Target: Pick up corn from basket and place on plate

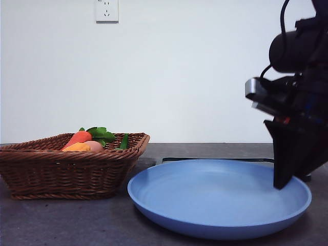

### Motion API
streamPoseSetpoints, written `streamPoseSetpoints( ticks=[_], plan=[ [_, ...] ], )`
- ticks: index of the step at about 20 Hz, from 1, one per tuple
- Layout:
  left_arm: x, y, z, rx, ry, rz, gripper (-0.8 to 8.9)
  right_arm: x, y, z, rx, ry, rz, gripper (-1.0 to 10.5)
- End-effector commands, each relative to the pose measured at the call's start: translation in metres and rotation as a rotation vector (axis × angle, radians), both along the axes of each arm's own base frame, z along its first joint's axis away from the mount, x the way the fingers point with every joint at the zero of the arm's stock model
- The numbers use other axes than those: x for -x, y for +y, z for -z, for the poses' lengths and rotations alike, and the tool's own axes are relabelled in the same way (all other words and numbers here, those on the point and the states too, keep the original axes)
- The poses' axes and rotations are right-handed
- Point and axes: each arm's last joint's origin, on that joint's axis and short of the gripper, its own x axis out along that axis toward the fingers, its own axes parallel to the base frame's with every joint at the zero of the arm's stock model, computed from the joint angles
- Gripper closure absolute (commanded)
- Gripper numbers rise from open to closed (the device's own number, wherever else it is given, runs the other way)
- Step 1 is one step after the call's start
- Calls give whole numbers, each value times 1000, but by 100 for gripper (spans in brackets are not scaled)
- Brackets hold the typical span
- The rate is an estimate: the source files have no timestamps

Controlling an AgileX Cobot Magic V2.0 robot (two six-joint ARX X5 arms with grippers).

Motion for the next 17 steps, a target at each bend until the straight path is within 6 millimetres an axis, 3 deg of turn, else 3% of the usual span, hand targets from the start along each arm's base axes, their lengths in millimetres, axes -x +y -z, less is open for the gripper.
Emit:
streamPoseSetpoints(
  ticks=[1, 5, 9, 13, 17],
  plan=[
    [-6, -2, -11, -5, -13, 10, 331, 4, -1, -21, 6, -66, -14, 945],
    [-29, -10, -26, -62, 19, 17, 331, 26, -13, -76, 31, -180, 15, 945],
    [-62, -32, -33, -163, 82, 11, 331, 53, -29, -133, 15, -358, 65, 945],
    [-102, -68, -20, -321, 185, 14, 331, 81, -42, -185, -23, -532, 107, 945],
    [-142, -105, 4, -462, 280, 29, 331, 102, -48, -210, -62, -641, 120, 945]
  ],
)
